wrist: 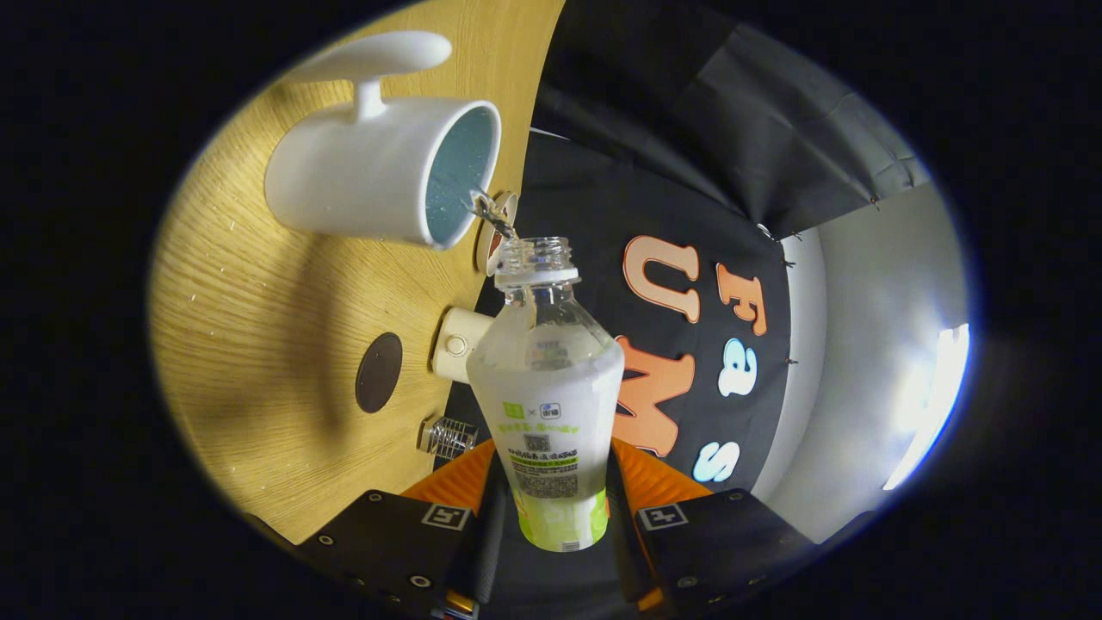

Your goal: Take the bottle from table, then pour the juice into the cup, finally place the bottle on the coaster

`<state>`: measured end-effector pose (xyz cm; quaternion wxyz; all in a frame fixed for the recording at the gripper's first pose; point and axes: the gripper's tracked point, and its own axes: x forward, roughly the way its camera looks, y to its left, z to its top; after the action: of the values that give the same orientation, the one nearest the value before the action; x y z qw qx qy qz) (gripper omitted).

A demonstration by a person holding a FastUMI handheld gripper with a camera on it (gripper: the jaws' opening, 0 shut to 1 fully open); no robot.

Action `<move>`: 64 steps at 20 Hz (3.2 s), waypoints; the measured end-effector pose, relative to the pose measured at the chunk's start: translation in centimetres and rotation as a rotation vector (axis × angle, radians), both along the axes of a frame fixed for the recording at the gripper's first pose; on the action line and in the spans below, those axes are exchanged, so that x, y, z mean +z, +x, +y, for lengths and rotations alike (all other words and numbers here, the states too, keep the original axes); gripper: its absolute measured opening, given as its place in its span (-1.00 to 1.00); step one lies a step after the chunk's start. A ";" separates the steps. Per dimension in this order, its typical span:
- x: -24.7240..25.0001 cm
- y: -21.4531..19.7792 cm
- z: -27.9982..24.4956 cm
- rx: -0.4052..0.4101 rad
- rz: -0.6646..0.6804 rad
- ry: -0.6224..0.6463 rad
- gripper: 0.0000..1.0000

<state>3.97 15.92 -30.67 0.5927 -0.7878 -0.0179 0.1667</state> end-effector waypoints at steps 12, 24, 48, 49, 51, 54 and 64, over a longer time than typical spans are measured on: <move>0.3 -0.2 0.5 0.034 -0.012 -0.065 0.12; 2.1 0.1 2.1 0.104 -0.063 -0.139 0.12; 5.4 1.2 5.2 0.307 -0.190 -0.315 0.12; 5.3 1.2 5.3 0.307 -0.186 -0.310 0.12; 4.8 0.8 5.6 0.311 -0.170 -0.297 0.12; 3.5 0.6 5.2 0.274 -0.114 -0.239 0.12; -4.0 -1.0 1.9 0.045 0.247 0.059 0.13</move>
<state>2.98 17.81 -34.65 0.6095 -0.7428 0.0324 0.2752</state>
